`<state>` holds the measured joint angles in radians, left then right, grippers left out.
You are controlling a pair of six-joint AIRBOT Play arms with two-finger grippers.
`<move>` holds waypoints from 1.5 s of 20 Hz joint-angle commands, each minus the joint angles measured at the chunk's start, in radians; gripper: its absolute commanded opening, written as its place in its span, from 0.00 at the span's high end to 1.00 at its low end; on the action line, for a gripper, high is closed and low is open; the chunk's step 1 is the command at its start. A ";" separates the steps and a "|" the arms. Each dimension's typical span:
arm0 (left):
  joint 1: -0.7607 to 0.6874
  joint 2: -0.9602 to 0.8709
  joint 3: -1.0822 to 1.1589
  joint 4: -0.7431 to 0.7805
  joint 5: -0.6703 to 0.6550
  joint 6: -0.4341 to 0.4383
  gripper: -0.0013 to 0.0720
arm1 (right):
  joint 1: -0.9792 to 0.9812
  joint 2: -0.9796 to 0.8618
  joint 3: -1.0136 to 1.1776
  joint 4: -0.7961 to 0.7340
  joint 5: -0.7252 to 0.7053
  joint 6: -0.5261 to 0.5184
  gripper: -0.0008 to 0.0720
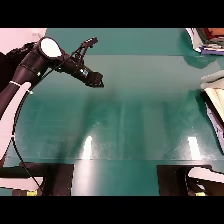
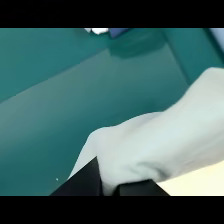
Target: Fold the shirts.
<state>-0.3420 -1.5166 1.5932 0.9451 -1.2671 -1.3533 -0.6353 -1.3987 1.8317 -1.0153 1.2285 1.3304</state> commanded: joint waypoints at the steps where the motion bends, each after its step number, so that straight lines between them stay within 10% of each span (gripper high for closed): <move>1: -0.001 0.001 0.000 0.000 -0.003 -0.008 0.95 | -0.037 0.001 0.092 -0.007 0.079 -0.014 0.97; 14: -0.001 0.001 -0.001 0.000 -0.008 0.000 0.95 | -0.361 0.238 -0.315 -0.348 0.228 -0.015 0.93; 16: -0.001 0.001 0.000 0.000 -0.008 0.000 0.95 | -0.441 0.291 -0.414 -0.348 0.221 -0.015 0.61; 21: -0.001 0.001 -0.001 0.000 -0.008 0.000 0.95 | -0.568 0.380 -0.583 -0.333 0.184 -0.014 0.31; 30: -0.001 0.001 0.000 -0.007 -0.013 -0.001 0.95 | 0.010 0.386 -0.597 0.107 0.097 -0.014 0.32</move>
<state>-0.3428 -1.5166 1.5929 0.9440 -1.2747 -1.3533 -0.8604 -1.0153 1.2400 -1.0172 1.3598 1.3159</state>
